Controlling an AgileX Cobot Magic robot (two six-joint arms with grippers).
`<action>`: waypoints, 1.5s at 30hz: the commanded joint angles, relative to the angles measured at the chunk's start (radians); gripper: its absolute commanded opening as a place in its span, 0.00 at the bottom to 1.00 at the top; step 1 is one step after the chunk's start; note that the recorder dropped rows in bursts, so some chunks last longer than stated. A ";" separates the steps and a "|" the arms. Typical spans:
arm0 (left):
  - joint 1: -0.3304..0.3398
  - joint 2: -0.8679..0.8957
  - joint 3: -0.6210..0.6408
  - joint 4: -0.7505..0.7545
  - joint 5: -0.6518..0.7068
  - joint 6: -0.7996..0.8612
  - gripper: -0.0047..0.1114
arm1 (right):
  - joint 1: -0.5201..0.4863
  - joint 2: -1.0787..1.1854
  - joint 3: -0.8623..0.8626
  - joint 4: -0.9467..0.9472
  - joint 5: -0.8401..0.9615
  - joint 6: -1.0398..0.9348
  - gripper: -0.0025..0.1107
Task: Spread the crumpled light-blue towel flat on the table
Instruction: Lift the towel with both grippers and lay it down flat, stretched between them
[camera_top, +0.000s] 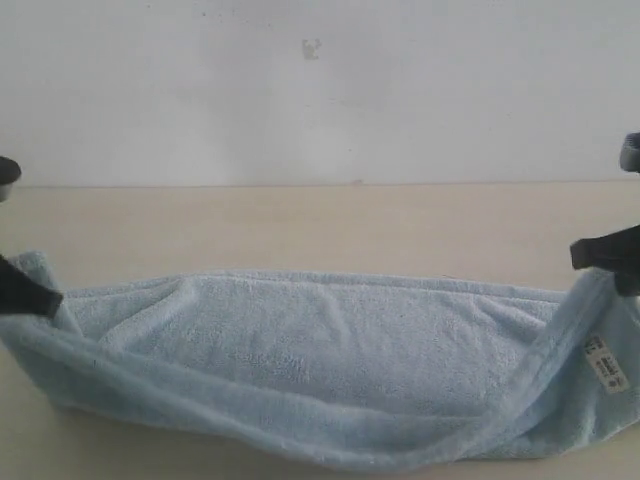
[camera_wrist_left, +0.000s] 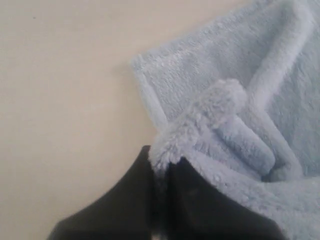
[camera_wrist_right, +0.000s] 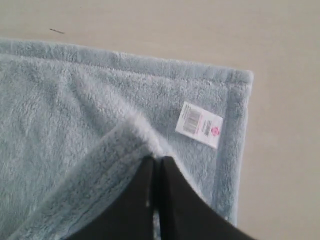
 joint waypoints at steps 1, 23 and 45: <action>0.144 0.061 -0.235 -0.185 -0.066 0.144 0.08 | -0.004 0.096 -0.252 -0.003 0.040 0.007 0.02; 0.258 0.149 -0.998 -0.719 0.188 0.639 0.08 | -0.004 0.129 -1.068 -0.018 0.517 -0.079 0.02; 0.300 0.464 -1.184 -0.837 0.255 0.755 0.08 | -0.004 0.340 -1.009 -0.178 0.333 -0.049 0.02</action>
